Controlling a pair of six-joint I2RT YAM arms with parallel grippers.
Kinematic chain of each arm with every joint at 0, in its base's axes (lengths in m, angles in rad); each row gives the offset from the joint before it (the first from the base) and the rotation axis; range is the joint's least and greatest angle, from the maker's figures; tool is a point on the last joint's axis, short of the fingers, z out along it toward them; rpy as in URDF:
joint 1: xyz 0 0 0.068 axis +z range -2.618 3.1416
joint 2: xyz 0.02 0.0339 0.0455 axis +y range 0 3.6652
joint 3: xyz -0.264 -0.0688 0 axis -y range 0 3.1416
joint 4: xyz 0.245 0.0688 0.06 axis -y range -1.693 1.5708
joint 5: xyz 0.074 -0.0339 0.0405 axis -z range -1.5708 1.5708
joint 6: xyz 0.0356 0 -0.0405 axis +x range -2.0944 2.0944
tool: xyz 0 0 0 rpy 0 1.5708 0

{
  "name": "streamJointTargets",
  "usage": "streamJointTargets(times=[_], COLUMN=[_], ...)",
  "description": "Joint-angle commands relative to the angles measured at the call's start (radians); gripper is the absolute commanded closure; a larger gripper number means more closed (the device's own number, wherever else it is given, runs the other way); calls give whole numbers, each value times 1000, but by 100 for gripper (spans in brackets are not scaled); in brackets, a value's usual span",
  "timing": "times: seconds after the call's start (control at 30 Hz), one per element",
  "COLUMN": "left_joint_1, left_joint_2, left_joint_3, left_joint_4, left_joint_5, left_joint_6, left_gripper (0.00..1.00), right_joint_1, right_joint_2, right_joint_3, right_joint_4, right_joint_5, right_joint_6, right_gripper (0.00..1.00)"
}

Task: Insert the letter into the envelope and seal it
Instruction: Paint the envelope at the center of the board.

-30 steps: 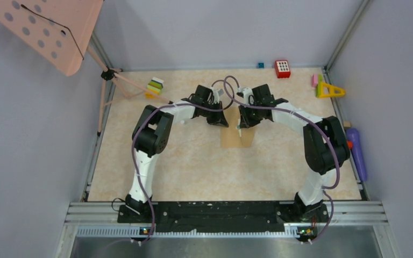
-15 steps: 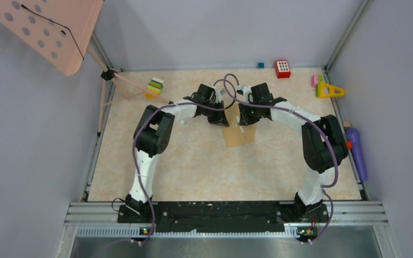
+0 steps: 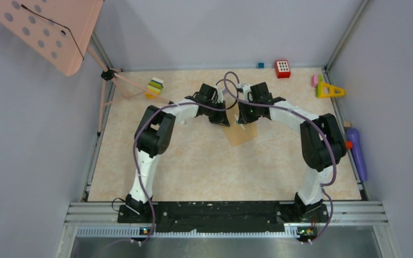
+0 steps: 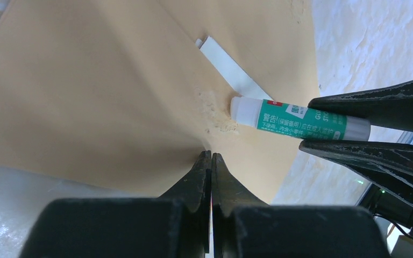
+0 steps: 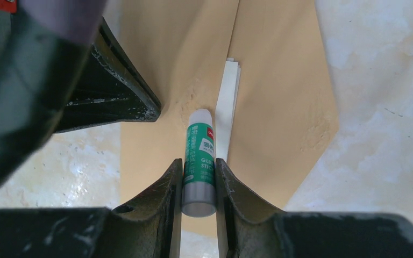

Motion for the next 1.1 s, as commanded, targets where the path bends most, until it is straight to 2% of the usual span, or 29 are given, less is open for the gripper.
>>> streamJointTargets(times=[0.0, 0.3, 0.37, 0.47, 0.57, 0.67, 0.83, 0.97, 1.07], left_joint_1=[-19, -21, -18, -13, -13, -14, -13, -12, -12], left_joint_2=[43, 13, -17, -65, -105, -131, -156, -175, -181], left_joint_3=[2, 9, 6, 3, -3, -11, -45, -74, -50], left_joint_4=[-52, -66, -69, -73, -77, -80, -76, -26, -37], left_joint_5=[-76, -61, -72, -99, -135, -169, -216, -169, -159], left_joint_6=[47, 84, 99, 118, 132, 144, 180, 227, 321], left_gripper=[100, 99, 94, 81, 57, 40, 35, 39, 39], right_joint_1=[15, 14, 14, 16, 14, 15, 15, 14, 15], right_joint_2=[21, 26, 22, 18, 15, 5, -16, -20, -24], right_joint_3=[46, 45, 36, 26, 21, 20, 19, 17, 14], right_joint_4=[40, 55, 55, 56, 59, 62, 65, 68, 65], right_joint_5=[-7, 3, 3, -2, -12, -22, -26, -28, -34], right_joint_6=[39, 55, 53, 54, 60, 64, 65, 64, 63], right_gripper=[100, 100, 100, 100, 100, 100, 100, 100, 100])
